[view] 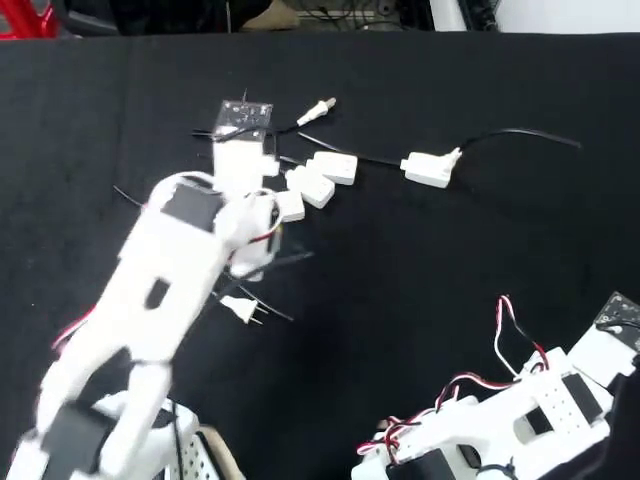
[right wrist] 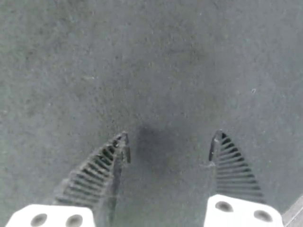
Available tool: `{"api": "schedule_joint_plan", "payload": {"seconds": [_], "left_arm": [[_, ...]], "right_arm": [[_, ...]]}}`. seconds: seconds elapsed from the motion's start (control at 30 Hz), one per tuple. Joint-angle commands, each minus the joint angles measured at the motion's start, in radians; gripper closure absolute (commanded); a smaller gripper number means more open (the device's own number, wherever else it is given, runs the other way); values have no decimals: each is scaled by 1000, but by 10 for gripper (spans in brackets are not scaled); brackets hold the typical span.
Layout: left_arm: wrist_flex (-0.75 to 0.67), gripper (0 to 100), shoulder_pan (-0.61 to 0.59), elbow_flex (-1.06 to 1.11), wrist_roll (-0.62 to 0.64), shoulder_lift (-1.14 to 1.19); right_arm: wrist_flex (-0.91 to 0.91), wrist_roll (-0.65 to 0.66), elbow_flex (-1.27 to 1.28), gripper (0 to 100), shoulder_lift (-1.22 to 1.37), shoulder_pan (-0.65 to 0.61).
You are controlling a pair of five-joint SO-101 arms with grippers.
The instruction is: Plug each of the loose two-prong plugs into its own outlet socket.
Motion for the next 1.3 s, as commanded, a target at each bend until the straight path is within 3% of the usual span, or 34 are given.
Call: {"api": "schedule_joint_plan", "payload": {"seconds": [0.0,0.13,0.27,0.43,0.53,0.73,0.83,1.03,1.27], "left_arm": [[206,971,-102,-59,-176,-290],[301,970,-318,7,-339,-431],[305,970,-565,216,-517,-526],[150,970,-783,509,-542,-609],[54,970,-771,622,-540,-621],[3,963,-591,630,-423,-621],[-40,879,-544,645,-353,-621],[-38,666,-542,651,-183,-621],[-11,650,-567,607,-135,-632]], "right_arm": [[-11,0,-2,737,-25,-11],[-11,0,-2,737,-25,-11],[-11,0,-2,737,-25,-11],[-11,0,-2,737,-25,-11],[-11,0,-2,737,-25,-11],[-11,0,-2,737,-25,-11],[-9,0,-2,737,-25,-11],[-12,35,8,737,-25,-11],[-11,40,8,737,-25,-11]]}}
